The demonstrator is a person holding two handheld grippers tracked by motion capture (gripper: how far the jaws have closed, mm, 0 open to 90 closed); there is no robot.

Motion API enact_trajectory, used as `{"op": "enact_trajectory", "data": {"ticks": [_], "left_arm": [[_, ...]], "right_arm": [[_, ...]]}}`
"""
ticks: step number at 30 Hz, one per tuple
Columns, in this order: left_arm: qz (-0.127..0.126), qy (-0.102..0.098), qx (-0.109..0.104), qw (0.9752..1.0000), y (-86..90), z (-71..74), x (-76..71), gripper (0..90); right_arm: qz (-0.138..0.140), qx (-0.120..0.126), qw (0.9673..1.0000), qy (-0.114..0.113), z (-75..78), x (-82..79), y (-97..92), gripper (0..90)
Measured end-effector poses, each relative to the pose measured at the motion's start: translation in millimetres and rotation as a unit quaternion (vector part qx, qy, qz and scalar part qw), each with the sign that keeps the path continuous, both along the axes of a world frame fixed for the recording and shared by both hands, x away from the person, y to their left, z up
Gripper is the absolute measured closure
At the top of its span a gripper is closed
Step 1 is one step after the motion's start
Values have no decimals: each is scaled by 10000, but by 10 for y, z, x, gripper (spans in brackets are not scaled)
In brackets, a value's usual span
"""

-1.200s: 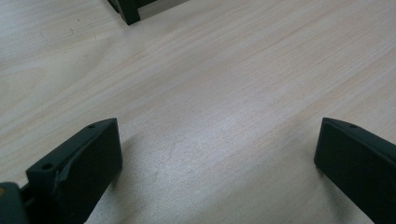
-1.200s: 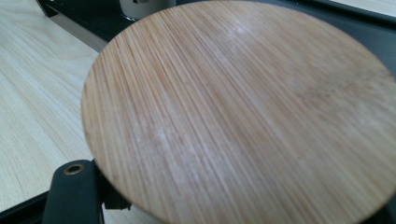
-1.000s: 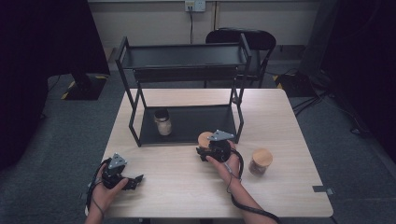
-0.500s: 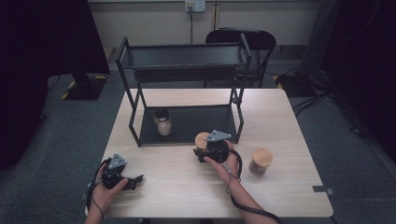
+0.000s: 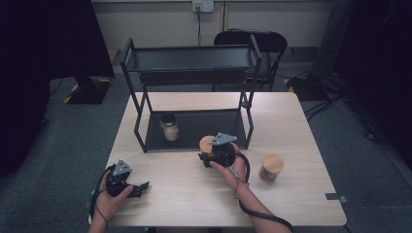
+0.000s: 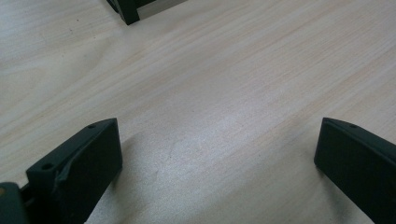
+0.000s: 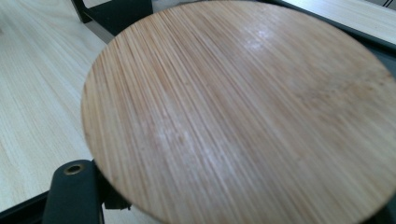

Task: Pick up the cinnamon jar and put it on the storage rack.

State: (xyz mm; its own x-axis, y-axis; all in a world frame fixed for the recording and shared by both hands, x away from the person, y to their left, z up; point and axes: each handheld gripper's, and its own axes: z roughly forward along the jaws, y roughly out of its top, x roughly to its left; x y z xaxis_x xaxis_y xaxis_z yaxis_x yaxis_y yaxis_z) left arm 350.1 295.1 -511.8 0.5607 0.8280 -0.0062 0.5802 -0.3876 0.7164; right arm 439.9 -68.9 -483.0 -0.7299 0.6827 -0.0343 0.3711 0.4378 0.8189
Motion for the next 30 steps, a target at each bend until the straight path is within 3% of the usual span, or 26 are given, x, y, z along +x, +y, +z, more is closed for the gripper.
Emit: {"op": "enact_trajectory", "data": {"ticks": [30], "left_arm": [[0, -2, 4, 10000, -1, 0, 0, 3]], "right_arm": [[132, 49, 9999, -30, 86, 131, 159, 251]]}}
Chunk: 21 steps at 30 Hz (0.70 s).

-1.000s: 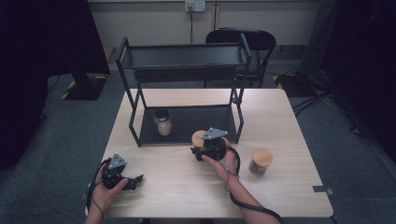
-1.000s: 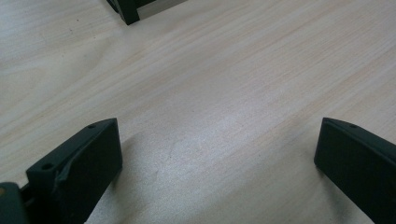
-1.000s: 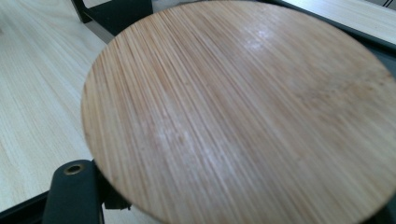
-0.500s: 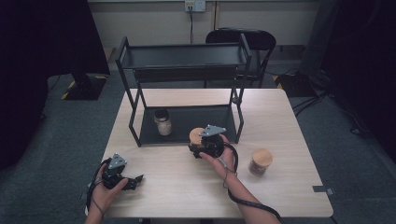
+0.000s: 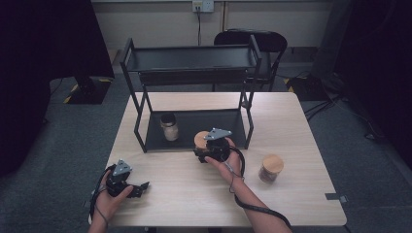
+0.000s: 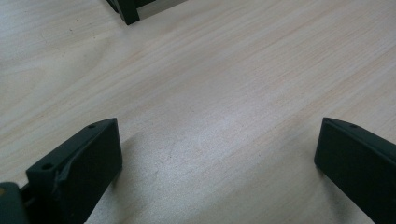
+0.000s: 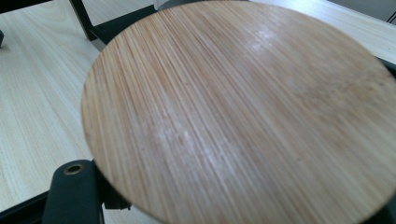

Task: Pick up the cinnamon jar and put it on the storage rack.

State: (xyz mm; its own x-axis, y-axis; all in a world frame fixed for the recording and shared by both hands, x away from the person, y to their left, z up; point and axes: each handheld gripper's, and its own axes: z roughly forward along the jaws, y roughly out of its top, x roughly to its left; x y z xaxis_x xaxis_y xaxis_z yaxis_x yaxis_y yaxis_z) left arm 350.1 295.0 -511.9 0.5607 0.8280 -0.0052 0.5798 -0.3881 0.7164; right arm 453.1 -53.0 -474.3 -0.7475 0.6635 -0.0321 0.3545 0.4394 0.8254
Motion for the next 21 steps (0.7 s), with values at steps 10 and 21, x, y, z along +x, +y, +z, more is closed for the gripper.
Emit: {"op": "enact_trajectory", "data": {"ticks": [10, 21], "left_arm": [[-1, 0, 2, 10000, -1, 0, 0, 3], [-2, -1, 3, 10000, 0, 0, 0, 3]], "right_arm": [[12, 17, 10000, -50, 46, 40, 57, 251], [48, -52, 10000, -71, 44, 82, 107, 251]]}}
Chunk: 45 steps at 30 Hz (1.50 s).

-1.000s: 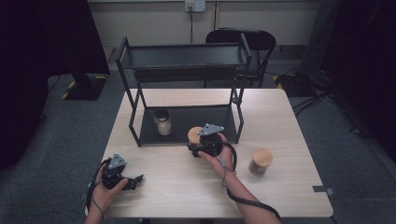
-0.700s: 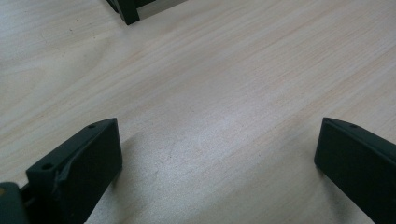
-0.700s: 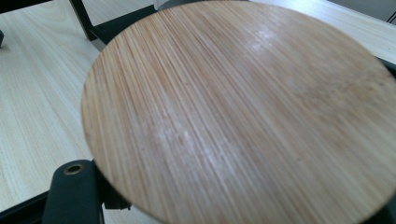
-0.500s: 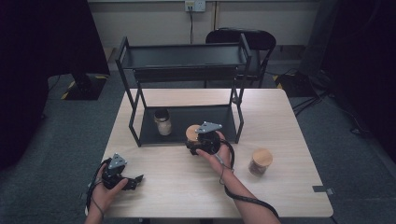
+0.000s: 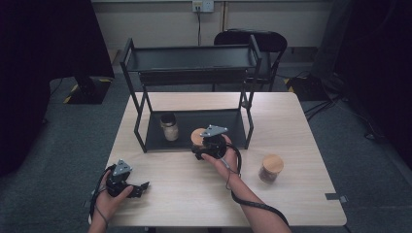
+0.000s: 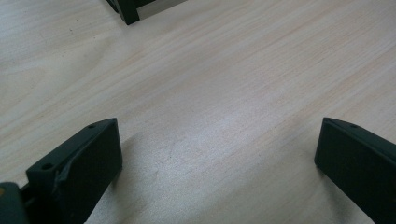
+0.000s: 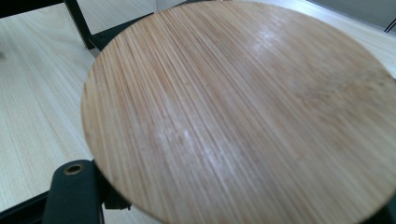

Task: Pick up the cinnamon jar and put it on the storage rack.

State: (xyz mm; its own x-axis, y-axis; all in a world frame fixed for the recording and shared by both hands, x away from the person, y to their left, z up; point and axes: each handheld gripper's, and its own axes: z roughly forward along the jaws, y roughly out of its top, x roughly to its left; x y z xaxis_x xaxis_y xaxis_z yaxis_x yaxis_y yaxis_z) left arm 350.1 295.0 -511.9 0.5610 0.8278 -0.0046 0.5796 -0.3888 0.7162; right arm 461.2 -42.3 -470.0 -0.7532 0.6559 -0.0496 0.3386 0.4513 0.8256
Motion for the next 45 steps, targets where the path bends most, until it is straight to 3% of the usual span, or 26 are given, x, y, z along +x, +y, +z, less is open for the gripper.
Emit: {"op": "enact_trajectory", "data": {"ticks": [45], "left_arm": [[-1, 0, 1, 10000, 0, 0, 0, 3]], "right_arm": [[-118, -46, 9999, -94, 42, 226, 148, 251]]}}
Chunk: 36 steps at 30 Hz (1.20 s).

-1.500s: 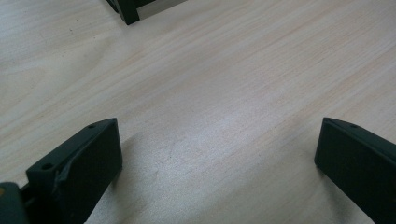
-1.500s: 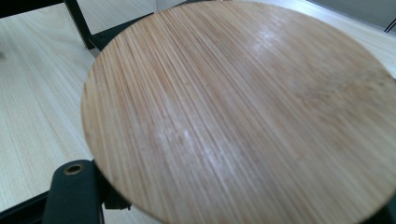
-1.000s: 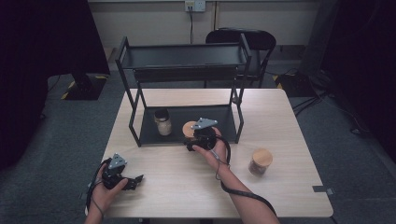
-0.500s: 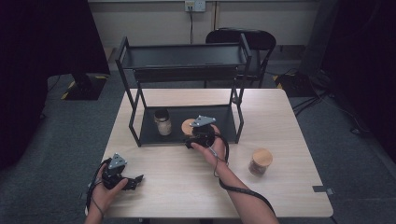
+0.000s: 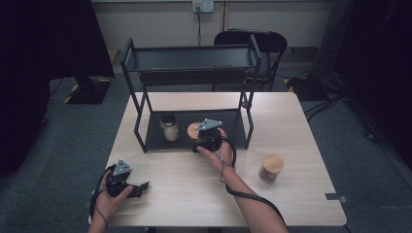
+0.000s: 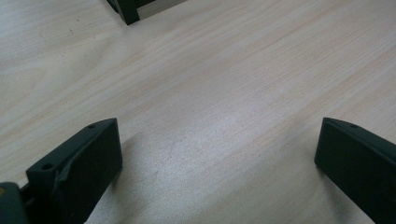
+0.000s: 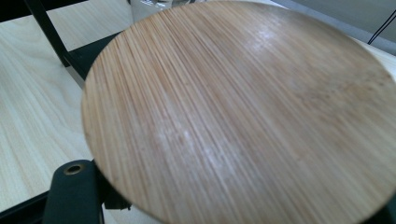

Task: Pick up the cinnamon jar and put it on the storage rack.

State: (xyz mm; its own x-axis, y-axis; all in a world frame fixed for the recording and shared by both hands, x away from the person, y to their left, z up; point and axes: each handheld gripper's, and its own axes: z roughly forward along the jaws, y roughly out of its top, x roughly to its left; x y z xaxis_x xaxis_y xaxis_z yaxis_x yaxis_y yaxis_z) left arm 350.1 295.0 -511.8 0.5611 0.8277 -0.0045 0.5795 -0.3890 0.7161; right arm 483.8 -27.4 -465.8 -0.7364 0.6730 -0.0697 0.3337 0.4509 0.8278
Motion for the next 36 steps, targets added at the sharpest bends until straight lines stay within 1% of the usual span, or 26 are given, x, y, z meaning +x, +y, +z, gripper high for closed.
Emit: {"op": "enact_trajectory", "data": {"ticks": [23, 27, 36], "left_arm": [[0, 0, 1, 10000, 0, 0, 0, 3], [0, -1, 0, 10000, 0, 0, 0, 3], [1, -1, -1, 10000, 0, 0, 0, 3]], "right_arm": [[-64, -41, 10000, 3, 5, 106, 51, 251], [-68, -22, 10000, 17, 18, 132, 60, 251], [-81, -68, 9999, 8, 41, 186, 86, 251]]}}
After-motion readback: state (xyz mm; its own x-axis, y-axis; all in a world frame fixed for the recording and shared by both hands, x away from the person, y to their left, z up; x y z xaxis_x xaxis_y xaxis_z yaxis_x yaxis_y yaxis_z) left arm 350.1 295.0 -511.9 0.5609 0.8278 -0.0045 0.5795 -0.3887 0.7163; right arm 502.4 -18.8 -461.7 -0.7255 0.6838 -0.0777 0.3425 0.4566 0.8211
